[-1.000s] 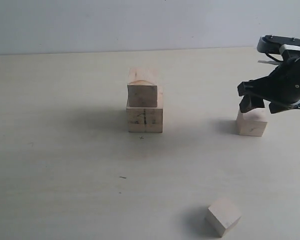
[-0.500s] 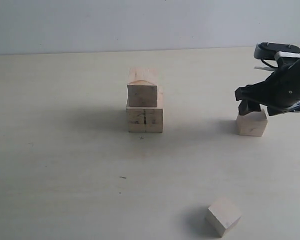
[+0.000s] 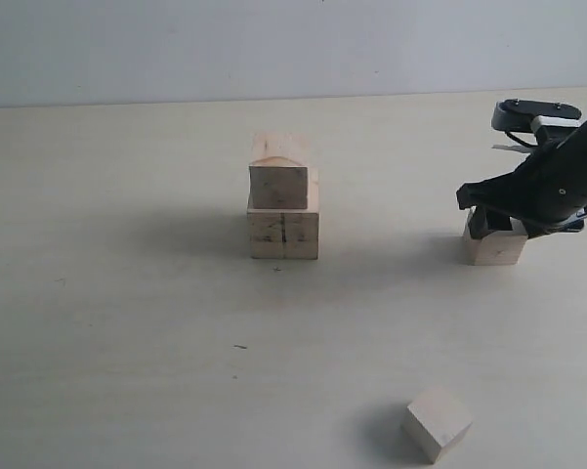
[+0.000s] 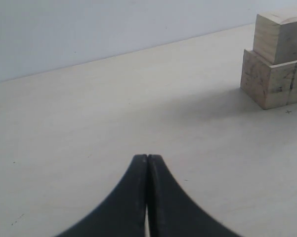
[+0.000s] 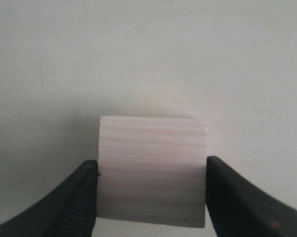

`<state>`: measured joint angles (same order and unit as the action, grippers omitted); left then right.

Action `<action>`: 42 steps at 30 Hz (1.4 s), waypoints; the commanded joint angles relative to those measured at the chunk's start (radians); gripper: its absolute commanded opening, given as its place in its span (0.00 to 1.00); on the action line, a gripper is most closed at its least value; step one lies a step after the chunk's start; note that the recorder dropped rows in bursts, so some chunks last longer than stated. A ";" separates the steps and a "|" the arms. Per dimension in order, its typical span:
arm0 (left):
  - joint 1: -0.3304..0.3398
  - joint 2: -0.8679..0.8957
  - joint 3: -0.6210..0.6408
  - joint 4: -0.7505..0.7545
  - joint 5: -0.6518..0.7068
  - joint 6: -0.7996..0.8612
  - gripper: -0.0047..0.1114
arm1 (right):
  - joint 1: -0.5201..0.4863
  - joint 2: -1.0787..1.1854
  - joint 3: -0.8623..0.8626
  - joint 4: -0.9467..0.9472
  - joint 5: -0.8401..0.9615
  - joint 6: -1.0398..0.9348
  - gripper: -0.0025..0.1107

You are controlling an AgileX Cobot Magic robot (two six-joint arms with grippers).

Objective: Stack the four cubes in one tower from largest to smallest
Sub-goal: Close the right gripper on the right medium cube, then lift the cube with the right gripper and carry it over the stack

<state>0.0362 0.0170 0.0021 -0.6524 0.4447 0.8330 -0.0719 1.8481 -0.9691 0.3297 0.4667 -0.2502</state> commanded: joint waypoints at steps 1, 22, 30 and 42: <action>-0.007 -0.004 -0.002 0.000 -0.002 0.001 0.04 | -0.004 0.001 -0.007 -0.026 0.043 0.034 0.42; -0.007 -0.004 -0.002 0.000 -0.002 0.002 0.04 | 0.172 -0.087 -0.636 0.054 0.754 0.052 0.32; -0.007 -0.004 -0.002 0.000 -0.002 0.002 0.04 | 0.356 -0.003 -0.914 0.119 0.754 0.151 0.32; -0.007 -0.017 -0.002 0.000 -0.002 0.002 0.04 | 0.468 0.151 -1.013 0.018 0.754 0.270 0.32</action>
<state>0.0362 0.0054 0.0021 -0.6524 0.4447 0.8348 0.3980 2.0052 -1.9687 0.4442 1.2262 -0.0437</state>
